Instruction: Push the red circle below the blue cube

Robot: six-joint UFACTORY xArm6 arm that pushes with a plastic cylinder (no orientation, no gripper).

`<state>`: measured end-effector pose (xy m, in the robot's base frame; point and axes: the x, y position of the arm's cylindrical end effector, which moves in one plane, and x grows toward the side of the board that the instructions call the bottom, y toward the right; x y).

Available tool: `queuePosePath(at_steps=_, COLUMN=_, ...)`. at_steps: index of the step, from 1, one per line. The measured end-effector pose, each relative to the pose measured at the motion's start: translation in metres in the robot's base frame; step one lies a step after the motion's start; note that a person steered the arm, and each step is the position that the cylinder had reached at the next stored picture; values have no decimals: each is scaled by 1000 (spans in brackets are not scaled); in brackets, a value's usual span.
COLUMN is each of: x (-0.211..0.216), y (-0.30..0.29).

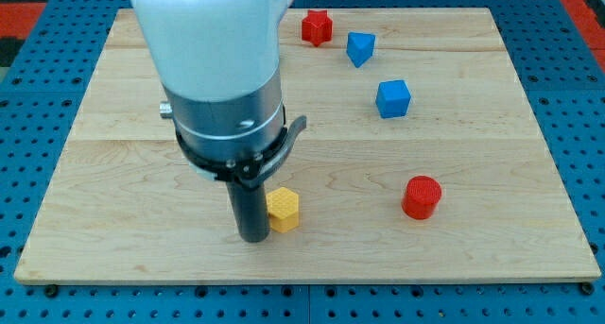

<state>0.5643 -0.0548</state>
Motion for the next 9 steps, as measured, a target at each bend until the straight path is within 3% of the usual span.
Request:
queuePosePath(at_steps=2, x=-29, y=54)
queuePosePath(at_steps=3, x=-15, y=54)
queuePosePath(at_steps=4, x=22, y=94)
queuePosePath(at_steps=5, x=5, y=151)
queuePosePath(at_steps=7, x=-25, y=172)
queuePosePath(at_steps=9, x=-29, y=231)
